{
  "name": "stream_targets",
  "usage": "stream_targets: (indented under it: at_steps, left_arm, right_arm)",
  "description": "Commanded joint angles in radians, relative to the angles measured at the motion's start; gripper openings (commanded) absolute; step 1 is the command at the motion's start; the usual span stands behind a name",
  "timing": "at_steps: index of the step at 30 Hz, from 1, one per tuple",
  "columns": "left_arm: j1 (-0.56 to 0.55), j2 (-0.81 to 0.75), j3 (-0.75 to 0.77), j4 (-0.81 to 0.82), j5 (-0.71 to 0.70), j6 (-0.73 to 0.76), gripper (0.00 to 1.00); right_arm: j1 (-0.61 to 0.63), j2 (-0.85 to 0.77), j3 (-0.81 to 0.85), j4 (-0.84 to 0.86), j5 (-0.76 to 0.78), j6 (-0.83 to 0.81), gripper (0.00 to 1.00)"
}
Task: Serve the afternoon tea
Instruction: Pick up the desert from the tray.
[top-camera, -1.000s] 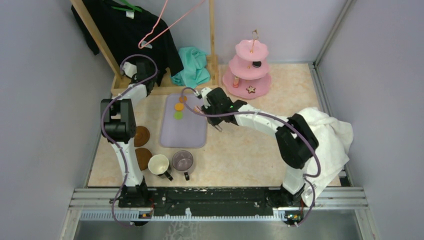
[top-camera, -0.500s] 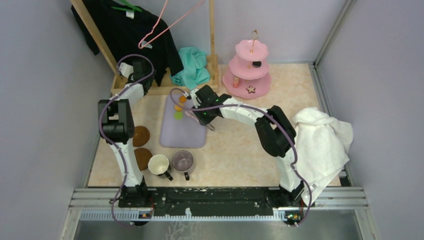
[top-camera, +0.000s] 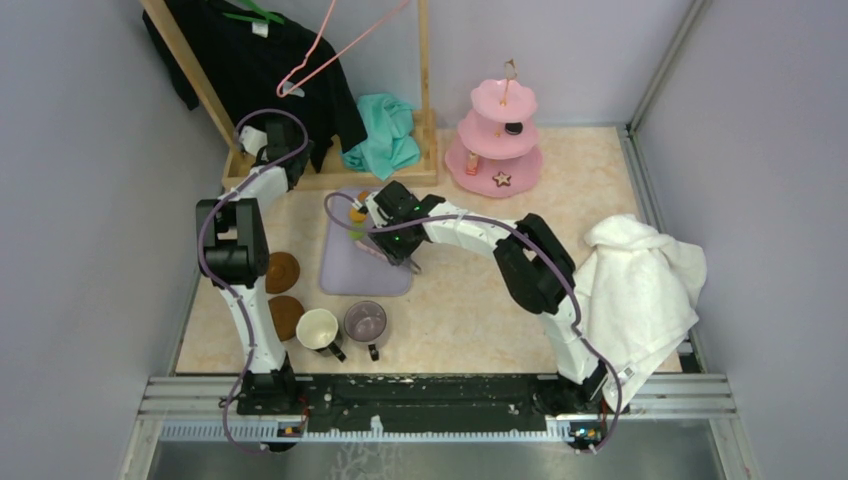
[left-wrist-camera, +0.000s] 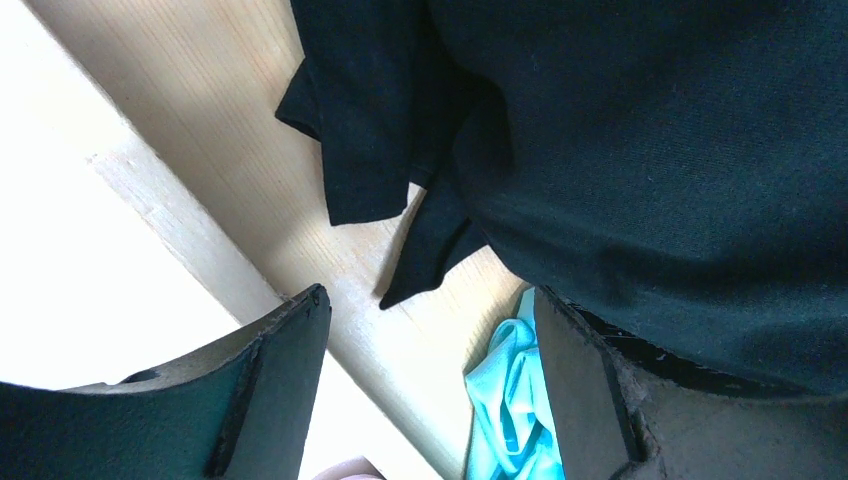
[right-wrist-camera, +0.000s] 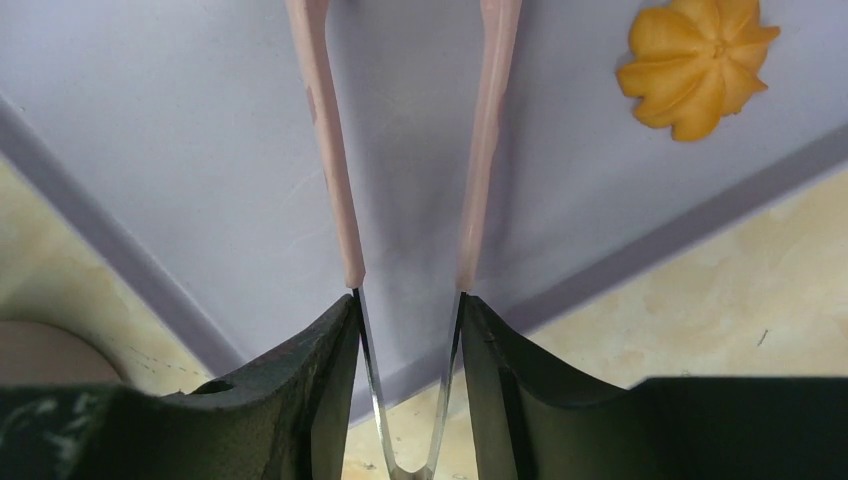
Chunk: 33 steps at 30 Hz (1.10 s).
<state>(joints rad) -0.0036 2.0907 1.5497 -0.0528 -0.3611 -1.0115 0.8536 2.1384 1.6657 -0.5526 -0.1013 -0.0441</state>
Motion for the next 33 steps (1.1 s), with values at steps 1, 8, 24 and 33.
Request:
stream_targets:
  at_steps: [1,8,24,33]
  left_arm:
    - [0.008,-0.044,0.006,-0.004,0.019,-0.016,0.8]
    - [0.008,-0.04,0.005,0.0,0.025,-0.026,0.8]
    - [0.009,-0.017,0.028,-0.014,0.044,-0.049,0.8]
    - [0.009,-0.014,0.026,-0.014,0.053,-0.063,0.8]
  right_arm:
    - [0.015,0.022,0.09,0.005,0.015,0.002,0.42]
    - [0.015,0.074,0.173,-0.032,0.045,0.0,0.41]
    - [0.025,0.162,0.324,-0.109,0.066,-0.006,0.42]
    - [0.035,0.196,0.369,-0.12,0.066,-0.006,0.43]
